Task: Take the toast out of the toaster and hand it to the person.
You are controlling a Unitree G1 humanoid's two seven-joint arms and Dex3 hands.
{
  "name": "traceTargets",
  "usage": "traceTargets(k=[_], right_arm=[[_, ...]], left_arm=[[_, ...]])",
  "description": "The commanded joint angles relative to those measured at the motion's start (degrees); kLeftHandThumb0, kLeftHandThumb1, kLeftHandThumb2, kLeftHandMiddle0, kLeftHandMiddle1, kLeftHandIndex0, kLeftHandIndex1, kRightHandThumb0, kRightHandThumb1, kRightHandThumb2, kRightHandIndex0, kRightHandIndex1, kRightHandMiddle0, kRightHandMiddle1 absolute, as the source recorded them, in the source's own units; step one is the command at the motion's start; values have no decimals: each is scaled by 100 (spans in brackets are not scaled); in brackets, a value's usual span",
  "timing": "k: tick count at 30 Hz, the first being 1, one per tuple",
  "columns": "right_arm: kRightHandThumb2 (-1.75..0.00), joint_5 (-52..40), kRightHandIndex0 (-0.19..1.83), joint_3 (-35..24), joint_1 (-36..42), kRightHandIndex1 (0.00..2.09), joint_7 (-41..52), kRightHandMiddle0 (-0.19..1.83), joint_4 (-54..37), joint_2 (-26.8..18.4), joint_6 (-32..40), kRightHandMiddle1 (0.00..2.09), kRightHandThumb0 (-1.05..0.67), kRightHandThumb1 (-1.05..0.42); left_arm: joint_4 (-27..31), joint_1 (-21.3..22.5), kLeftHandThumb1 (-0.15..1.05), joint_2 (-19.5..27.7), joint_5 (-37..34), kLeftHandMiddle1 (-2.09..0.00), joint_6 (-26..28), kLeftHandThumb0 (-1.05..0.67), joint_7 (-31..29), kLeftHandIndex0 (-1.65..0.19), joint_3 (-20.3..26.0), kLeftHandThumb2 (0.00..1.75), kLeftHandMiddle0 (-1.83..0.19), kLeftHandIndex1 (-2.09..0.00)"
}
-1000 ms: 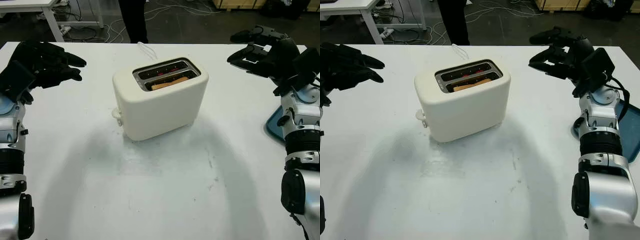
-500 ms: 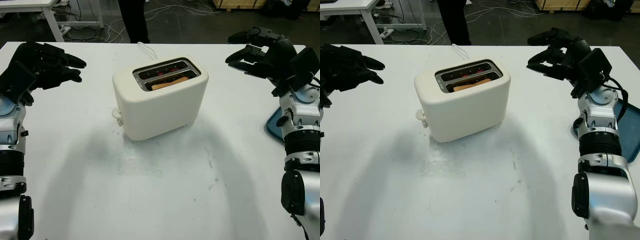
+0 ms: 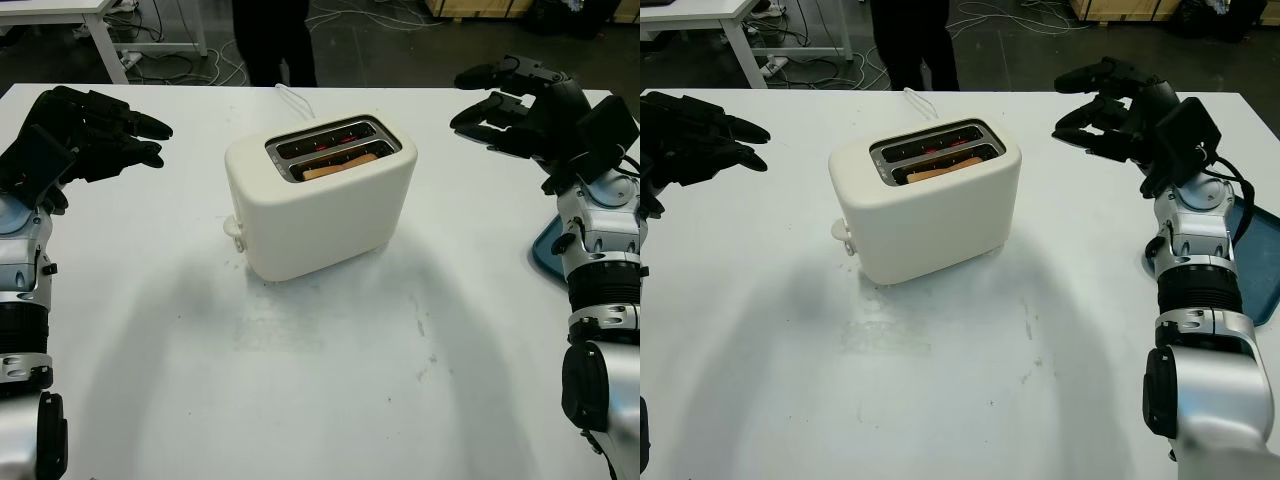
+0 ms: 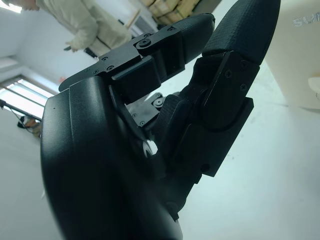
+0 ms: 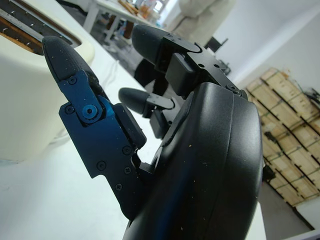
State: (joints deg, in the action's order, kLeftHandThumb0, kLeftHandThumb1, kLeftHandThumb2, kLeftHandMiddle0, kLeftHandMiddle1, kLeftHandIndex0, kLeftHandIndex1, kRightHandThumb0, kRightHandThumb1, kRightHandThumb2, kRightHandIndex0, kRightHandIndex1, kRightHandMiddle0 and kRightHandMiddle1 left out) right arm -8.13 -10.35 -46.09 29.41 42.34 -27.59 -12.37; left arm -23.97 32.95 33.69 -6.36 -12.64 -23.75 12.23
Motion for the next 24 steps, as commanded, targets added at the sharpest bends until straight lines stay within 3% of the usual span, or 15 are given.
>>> traceTargets(k=[1, 24], right_arm=[[-1, -15, 58, 12, 108, 111, -10, 60, -100, 12, 82, 74, -62, -65], [0, -10, 57, 14, 37, 112, 113, 61, 76, 6, -45, 73, -69, -64]], left_arm=[[-80, -5, 79, -57, -39, -56, -109, -105, -6, -138, 21, 0, -123, -1], [-385, 108, 78, -93, -58, -50, -290, -105, -33, -139, -8, 0, -127, -1]])
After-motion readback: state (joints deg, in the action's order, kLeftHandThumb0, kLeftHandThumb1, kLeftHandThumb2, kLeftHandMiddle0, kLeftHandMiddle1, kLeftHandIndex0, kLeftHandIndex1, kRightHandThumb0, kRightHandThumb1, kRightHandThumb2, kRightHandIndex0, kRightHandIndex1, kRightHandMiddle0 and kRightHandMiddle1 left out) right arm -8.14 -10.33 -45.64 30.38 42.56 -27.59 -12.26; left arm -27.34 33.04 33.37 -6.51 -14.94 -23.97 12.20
